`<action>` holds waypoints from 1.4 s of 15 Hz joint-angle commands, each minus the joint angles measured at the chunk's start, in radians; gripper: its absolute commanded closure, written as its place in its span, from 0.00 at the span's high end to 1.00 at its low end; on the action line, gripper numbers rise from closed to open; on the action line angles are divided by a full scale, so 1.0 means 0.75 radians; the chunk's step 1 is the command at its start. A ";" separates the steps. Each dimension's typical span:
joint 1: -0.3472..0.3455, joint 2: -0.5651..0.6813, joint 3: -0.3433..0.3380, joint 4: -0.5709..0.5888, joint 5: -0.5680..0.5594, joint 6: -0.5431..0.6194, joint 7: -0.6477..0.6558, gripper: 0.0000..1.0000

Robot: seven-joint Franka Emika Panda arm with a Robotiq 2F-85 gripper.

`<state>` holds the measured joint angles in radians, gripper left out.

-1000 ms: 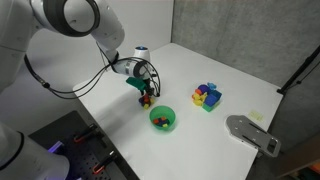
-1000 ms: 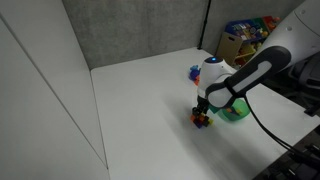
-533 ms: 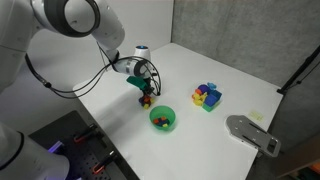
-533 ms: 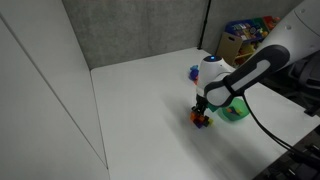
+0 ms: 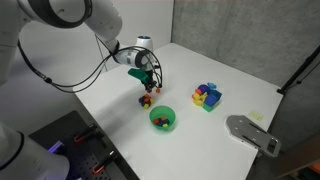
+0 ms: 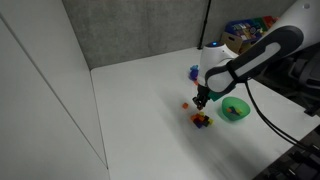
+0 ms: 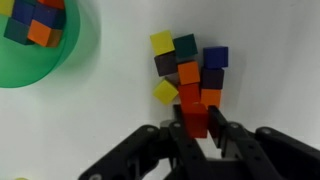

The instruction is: Put the orange cube in the green bowl

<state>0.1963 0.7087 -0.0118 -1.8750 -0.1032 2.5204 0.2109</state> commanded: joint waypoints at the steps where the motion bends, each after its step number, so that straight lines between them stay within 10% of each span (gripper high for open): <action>1: -0.003 -0.111 -0.047 -0.052 -0.004 -0.078 0.038 0.11; 13: -0.102 -0.427 -0.247 -0.391 -0.134 -0.133 0.115 0.11; 14: -0.113 -0.445 -0.252 -0.414 -0.145 -0.137 0.116 0.54; 21: -0.163 -0.624 -0.246 -0.498 -0.168 -0.185 0.119 0.99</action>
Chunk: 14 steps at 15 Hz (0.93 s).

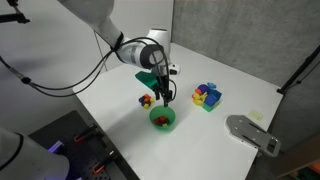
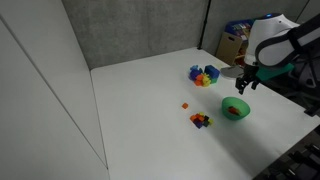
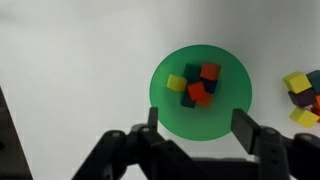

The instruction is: Put the orange cube in the green bowl

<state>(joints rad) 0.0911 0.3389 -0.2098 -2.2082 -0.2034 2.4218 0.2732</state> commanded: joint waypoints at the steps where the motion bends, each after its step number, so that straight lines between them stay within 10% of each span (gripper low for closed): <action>1: -0.030 -0.165 0.027 -0.055 -0.023 -0.071 0.026 1.00; 14: -0.099 -0.662 0.185 -0.043 0.237 -0.473 -0.132 1.00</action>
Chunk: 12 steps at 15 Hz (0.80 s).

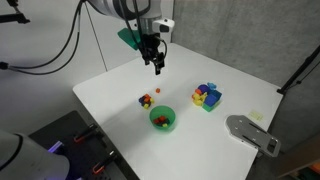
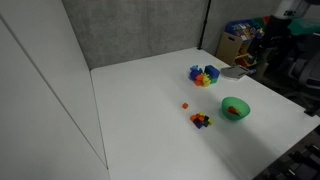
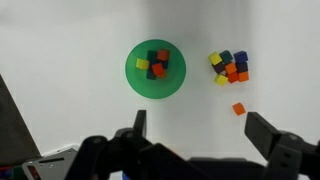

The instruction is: Put the orange cube in the green bowl

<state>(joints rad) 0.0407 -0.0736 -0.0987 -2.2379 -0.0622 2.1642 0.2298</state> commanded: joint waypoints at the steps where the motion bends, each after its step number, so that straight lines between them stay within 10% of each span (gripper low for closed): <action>1: -0.034 -0.138 0.043 0.006 0.053 -0.182 -0.096 1.00; 12: -0.051 -0.259 0.049 0.035 0.086 -0.437 -0.313 1.00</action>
